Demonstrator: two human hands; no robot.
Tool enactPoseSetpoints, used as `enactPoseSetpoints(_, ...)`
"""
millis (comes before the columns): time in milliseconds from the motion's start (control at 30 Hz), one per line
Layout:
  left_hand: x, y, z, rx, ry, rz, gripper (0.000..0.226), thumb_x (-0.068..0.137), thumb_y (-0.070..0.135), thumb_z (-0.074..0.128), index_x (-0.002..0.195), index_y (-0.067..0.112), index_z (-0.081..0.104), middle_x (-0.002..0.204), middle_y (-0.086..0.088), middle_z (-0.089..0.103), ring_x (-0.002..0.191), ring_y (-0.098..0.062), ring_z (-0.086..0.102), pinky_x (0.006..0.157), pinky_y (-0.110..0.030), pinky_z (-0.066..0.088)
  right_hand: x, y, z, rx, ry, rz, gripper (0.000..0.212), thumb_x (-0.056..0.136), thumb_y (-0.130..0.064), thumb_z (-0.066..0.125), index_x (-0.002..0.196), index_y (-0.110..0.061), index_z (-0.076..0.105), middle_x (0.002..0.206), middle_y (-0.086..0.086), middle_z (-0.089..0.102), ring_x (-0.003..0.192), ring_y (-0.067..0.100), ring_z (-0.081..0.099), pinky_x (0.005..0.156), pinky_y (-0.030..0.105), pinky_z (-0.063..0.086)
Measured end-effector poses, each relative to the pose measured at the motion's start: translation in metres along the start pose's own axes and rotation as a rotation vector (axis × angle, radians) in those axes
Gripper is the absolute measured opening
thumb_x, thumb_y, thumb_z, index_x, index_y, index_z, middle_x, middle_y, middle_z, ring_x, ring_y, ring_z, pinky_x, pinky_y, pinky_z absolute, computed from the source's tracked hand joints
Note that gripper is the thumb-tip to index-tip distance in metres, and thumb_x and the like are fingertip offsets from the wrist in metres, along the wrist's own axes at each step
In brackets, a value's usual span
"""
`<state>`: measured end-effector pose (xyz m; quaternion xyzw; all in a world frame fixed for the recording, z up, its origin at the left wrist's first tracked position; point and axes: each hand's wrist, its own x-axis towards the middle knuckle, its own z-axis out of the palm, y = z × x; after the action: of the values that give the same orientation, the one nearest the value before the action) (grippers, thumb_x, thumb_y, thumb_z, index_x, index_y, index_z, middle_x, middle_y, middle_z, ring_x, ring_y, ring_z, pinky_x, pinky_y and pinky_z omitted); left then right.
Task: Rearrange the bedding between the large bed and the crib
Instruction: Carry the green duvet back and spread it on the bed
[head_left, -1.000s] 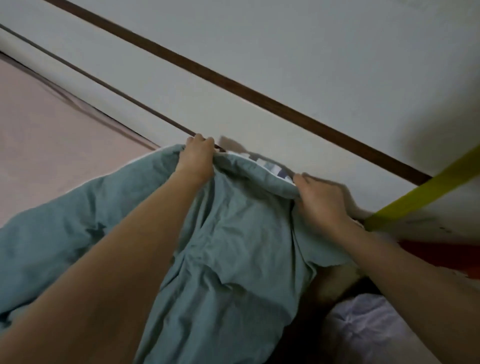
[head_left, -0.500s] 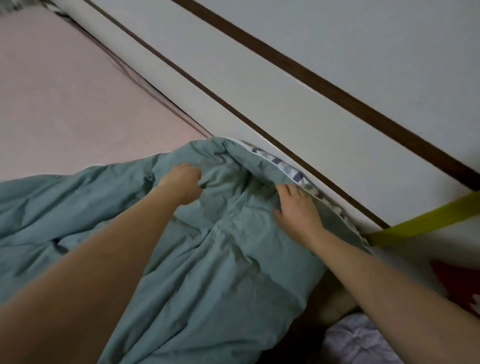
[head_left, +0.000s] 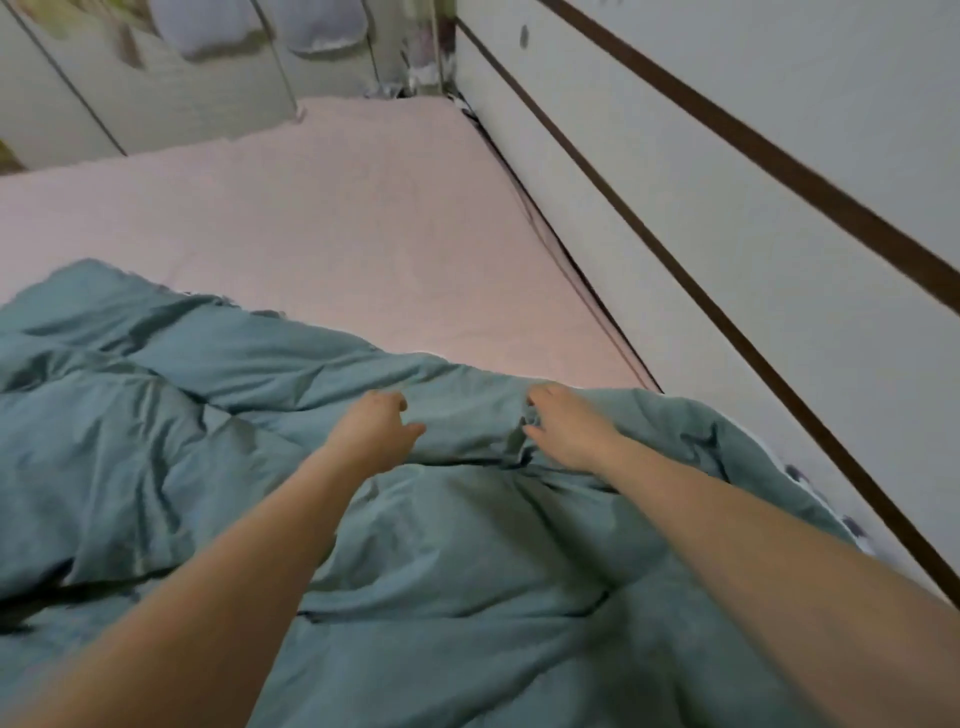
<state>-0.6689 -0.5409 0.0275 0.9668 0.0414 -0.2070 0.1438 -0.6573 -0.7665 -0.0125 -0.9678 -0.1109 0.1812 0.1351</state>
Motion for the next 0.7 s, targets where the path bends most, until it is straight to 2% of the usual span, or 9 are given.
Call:
enactPoseSetpoints(133, 0.04, -0.026, 0.025, -0.428, 0.073, -0.3, 0.066, 0.095, 0.044, 0.05, 0.143, 0.002, 0.034, 0.143, -0.017, 0.044, 0.128, -0.032, 0.044, 0.103, -0.035, 0.04, 0.081, -0.013, 0.006, -0.018, -0.069, -0.086, 0.05, 0.091, -0.036, 0.055, 0.132, -0.011, 0.04, 0.131, 0.014, 0.046, 0.119, 0.033, 0.046, 0.097, 0.04, 0.041)
enactPoseSetpoints(233, 0.067, -0.038, 0.055, -0.967, 0.123, -0.537, 0.077, 0.091, 0.051, 0.053, 0.146, 0.006, 0.026, 0.146, -0.008, 0.036, 0.123, -0.038, 0.047, 0.082, -0.046, 0.055, 0.14, -0.016, 0.018, -0.072, -0.005, -0.18, 0.069, 0.084, -0.049, 0.062, 0.141, -0.023, 0.034, 0.14, 0.01, 0.044, 0.129, 0.031, 0.04, 0.106, 0.039, 0.034)
enactPoseSetpoints(333, 0.09, -0.045, 0.087, -1.389, 0.065, -0.689, 0.079, 0.085, 0.063, 0.052, 0.147, 0.019, 0.026, 0.146, -0.002, 0.035, 0.121, -0.037, 0.047, 0.063, -0.042, 0.057, 0.192, -0.027, 0.045, -0.03, -0.061, -0.139, 0.105, 0.066, -0.07, 0.066, 0.149, -0.031, 0.017, 0.155, 0.006, 0.026, 0.144, 0.03, 0.018, 0.118, 0.044, 0.015)
enactPoseSetpoints(400, 0.102, -0.048, 0.096, -1.491, 0.059, -0.716, 0.086, 0.082, 0.067, 0.053, 0.15, 0.028, 0.017, 0.148, -0.004, 0.033, 0.124, -0.036, 0.045, 0.073, -0.045, 0.055, 0.209, -0.036, 0.065, 0.035, -0.2, -0.07, 0.128, 0.049, -0.082, 0.067, 0.149, -0.037, 0.001, 0.158, 0.004, 0.017, 0.146, 0.03, 0.009, 0.118, 0.05, 0.008)
enactPoseSetpoints(467, 0.116, -0.057, 0.101, -1.506, 0.132, -0.765, 0.102, 0.078, 0.065, 0.06, 0.152, 0.031, -0.002, 0.151, -0.007, 0.026, 0.129, -0.037, 0.039, 0.088, -0.052, 0.051, 0.221, -0.044, 0.083, 0.163, -0.345, -0.043, 0.138, 0.044, -0.081, 0.072, 0.149, -0.037, -0.005, 0.157, -0.001, 0.021, 0.144, 0.026, 0.02, 0.118, 0.047, 0.014)
enactPoseSetpoints(533, 0.129, -0.072, 0.11, -1.53, 0.249, -0.893, 0.123, 0.069, 0.065, 0.068, 0.15, 0.027, -0.017, 0.154, -0.008, 0.019, 0.133, -0.038, 0.033, 0.099, -0.057, 0.042, 0.229, -0.059, 0.103, 0.291, -0.487, -0.081, 0.142, 0.042, -0.07, 0.081, 0.151, -0.027, 0.001, 0.152, -0.003, 0.028, 0.138, 0.021, 0.033, 0.116, 0.037, 0.024)
enactPoseSetpoints(600, 0.137, -0.082, 0.114, -1.546, 0.346, -0.982, 0.136, 0.061, 0.063, 0.076, 0.15, 0.016, -0.016, 0.154, -0.012, 0.02, 0.136, -0.036, 0.031, 0.108, -0.051, 0.035, 0.22, -0.075, 0.119, 0.358, -0.555, -0.152, 0.132, 0.039, -0.059, 0.089, 0.147, -0.017, 0.027, 0.143, -0.006, 0.043, 0.127, 0.015, 0.046, 0.111, 0.031, 0.034)
enactPoseSetpoints(667, 0.141, -0.088, 0.118, -1.542, 0.376, -1.001, 0.141, 0.048, 0.059, 0.085, 0.151, 0.007, 0.004, 0.147, -0.016, 0.035, 0.13, -0.034, 0.041, 0.107, -0.045, 0.039, 0.211, -0.086, 0.142, 0.399, -0.482, -0.219, 0.089, 0.042, -0.037, 0.091, 0.121, -0.014, 0.059, 0.121, -0.003, 0.063, 0.108, 0.015, 0.06, 0.1, 0.03, 0.047)
enactPoseSetpoints(700, 0.142, -0.09, 0.12, -1.54, 0.351, -0.964, 0.136, 0.04, 0.055, 0.088, 0.147, 0.005, 0.021, 0.14, -0.016, 0.046, 0.123, -0.033, 0.049, 0.103, -0.044, 0.044, 0.206, -0.09, 0.149, 0.378, -0.402, -0.239, 0.066, 0.045, -0.029, 0.087, 0.105, -0.011, 0.066, 0.107, 0.003, 0.069, 0.098, 0.02, 0.065, 0.09, 0.033, 0.053)
